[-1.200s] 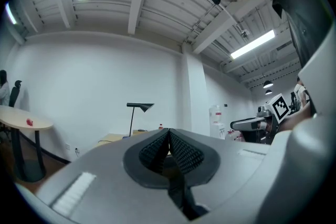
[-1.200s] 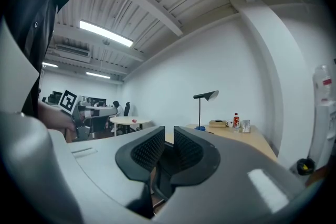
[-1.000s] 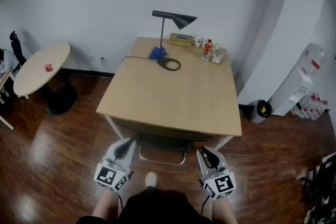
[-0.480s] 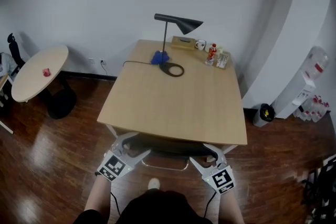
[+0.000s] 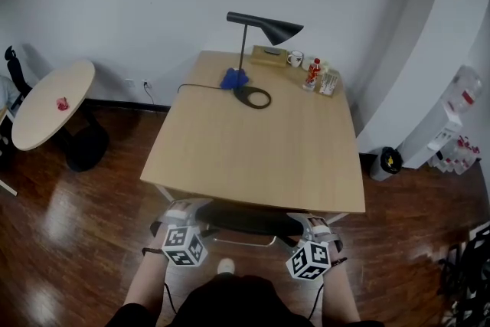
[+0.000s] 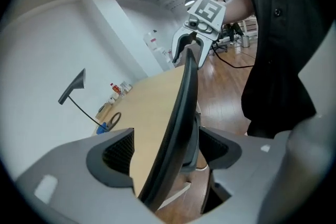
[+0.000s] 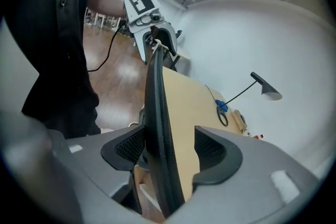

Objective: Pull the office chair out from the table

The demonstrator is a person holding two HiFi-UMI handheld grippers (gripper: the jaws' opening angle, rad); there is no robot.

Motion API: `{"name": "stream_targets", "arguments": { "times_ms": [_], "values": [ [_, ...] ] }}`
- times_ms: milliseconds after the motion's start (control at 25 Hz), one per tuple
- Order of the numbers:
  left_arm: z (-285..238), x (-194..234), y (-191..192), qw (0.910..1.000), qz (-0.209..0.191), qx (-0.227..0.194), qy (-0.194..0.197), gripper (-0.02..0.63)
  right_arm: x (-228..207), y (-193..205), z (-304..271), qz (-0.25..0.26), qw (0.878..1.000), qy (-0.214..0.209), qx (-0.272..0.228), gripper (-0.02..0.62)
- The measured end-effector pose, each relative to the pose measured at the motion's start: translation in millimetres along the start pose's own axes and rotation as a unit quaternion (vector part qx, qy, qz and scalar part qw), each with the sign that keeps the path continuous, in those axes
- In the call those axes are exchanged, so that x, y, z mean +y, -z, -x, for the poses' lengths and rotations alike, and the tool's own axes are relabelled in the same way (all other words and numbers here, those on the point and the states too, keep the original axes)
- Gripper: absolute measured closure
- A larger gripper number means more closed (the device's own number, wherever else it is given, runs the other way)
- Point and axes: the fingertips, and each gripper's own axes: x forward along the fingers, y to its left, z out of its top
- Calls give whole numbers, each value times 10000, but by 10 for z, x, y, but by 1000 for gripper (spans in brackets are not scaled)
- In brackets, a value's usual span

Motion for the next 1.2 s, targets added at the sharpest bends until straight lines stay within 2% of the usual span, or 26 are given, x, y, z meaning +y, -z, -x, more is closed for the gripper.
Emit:
{"name": "stream_targets", "arguments": {
  "times_ms": [200,320,400,480,560,600,640,1000,1200],
  "values": [
    [-166,-72,26,9985,-353,131,389,239,33,97,-162,125,9988,-310,362,292],
    [-205,-50,2,9979,-487,54,431,242,54,102,-190,128,9972,-519,515,307],
    [-225,-48,35,9968,-627,191,465,266,83,126,-203,223,9955,-660,645,325],
    [-267,-106,130,9925,-977,492,544,325,144,202,-234,509,9913,-803,908,383],
    [-310,-154,229,9853,-1398,786,593,416,187,280,-270,801,9857,-893,1186,460],
    [-321,-157,255,9824,-1542,867,599,478,193,298,-283,870,9839,-916,1262,475],
    [-325,-159,270,9808,-1612,909,619,496,197,304,-290,892,9831,-938,1291,480],
    [-336,-195,312,9776,-1674,1019,765,526,228,315,-309,906,9812,-1064,1332,501],
    [-347,-225,326,9754,-1597,1091,1062,535,239,330,-320,960,9797,-1148,1334,517]
  ]
}}
